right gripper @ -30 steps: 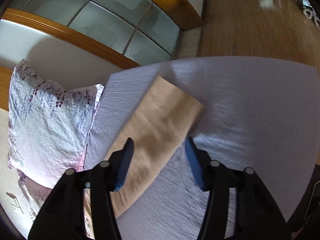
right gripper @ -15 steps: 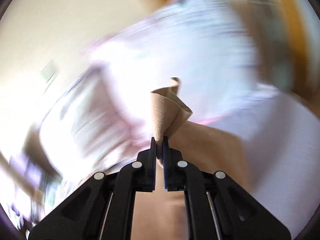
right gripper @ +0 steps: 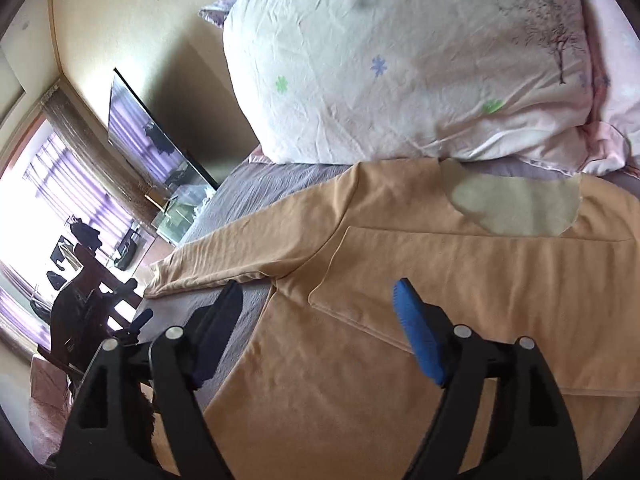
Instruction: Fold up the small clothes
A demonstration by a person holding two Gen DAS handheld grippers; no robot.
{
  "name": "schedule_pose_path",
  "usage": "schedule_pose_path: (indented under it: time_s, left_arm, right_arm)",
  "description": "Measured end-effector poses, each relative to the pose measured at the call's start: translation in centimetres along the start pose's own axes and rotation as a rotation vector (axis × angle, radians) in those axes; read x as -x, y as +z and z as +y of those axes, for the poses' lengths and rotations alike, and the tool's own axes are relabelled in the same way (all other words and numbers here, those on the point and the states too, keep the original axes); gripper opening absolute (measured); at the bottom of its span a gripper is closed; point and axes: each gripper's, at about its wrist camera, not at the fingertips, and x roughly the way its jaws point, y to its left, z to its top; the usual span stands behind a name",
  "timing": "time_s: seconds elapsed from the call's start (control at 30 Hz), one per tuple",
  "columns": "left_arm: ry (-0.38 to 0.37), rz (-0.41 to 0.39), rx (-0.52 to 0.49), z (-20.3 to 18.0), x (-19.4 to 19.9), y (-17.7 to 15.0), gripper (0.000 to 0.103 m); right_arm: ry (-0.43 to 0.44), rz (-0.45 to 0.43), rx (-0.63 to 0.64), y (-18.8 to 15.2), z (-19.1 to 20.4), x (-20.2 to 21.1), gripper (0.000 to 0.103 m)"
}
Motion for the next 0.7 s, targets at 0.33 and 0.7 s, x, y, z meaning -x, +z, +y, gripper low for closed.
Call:
schedule_pose_path:
  time_s: [0.33,0.7]
  left_arm:
    - [0.046,0.062,0.281,4.5,-1.4,3.6,0.074]
    - [0.081,0.05,0.18,3.4,-3.1,5.5,0.004]
  right_arm:
    - [0.052,-0.014,-0.131,-2.8,-3.1,3.7,0.083]
    - [0.064,-0.066,-0.117,-5.0,-4.4,8.4,0.089]
